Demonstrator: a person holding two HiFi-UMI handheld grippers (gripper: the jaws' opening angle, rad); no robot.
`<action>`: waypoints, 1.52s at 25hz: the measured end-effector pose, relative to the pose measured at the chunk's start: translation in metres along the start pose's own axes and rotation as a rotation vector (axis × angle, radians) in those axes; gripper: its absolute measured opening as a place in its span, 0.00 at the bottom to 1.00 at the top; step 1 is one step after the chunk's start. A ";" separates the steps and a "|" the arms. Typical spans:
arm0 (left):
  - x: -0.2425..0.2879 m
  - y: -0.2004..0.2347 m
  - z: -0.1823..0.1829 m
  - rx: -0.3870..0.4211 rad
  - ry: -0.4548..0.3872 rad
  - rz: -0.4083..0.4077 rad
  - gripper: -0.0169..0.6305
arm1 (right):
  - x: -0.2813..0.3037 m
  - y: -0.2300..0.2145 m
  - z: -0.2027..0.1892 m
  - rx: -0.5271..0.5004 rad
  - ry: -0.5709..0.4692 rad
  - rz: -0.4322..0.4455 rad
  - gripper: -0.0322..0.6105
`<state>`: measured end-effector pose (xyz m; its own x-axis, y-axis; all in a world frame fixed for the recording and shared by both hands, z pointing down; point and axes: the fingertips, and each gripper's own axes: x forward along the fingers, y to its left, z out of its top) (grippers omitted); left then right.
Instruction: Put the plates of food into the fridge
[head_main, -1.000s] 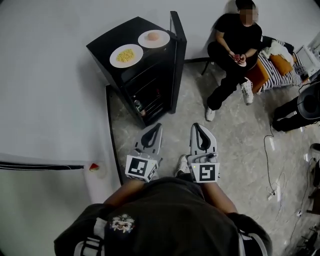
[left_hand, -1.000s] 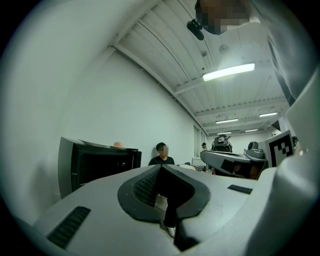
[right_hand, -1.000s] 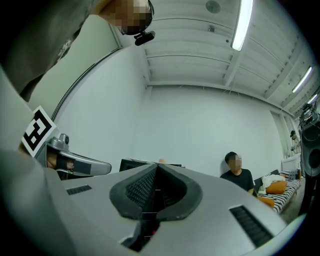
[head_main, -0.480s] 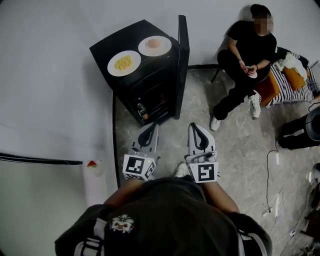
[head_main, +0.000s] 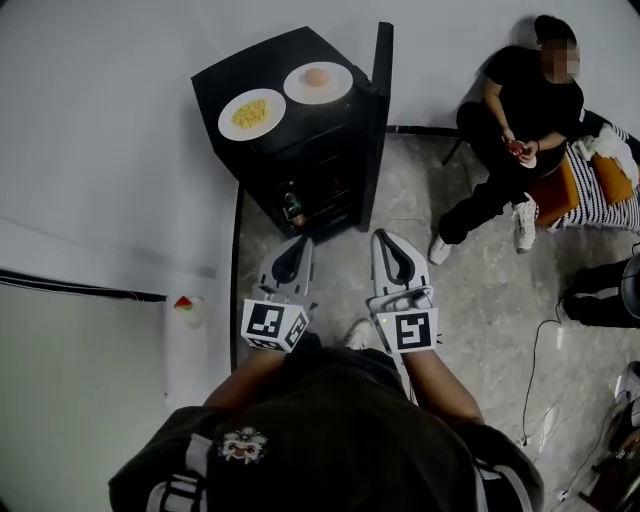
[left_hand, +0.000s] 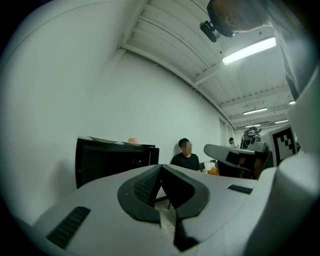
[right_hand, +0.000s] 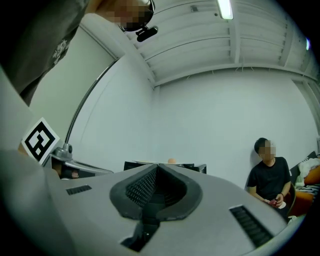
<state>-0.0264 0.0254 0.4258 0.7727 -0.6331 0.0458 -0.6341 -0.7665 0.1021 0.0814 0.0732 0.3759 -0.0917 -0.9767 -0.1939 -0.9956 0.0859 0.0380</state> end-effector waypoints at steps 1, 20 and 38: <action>0.003 0.000 0.003 -0.006 -0.005 0.001 0.06 | 0.002 0.000 -0.004 0.005 0.010 0.009 0.09; 0.049 0.061 0.021 -0.003 -0.063 0.040 0.06 | 0.097 0.012 -0.032 -0.028 0.090 0.077 0.09; 0.078 0.125 0.031 0.014 -0.081 0.018 0.06 | 0.169 0.021 -0.067 -0.080 0.196 0.104 0.09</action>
<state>-0.0459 -0.1234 0.4115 0.7566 -0.6530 -0.0327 -0.6487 -0.7560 0.0881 0.0467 -0.1036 0.4091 -0.1800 -0.9836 0.0089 -0.9756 0.1797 0.1264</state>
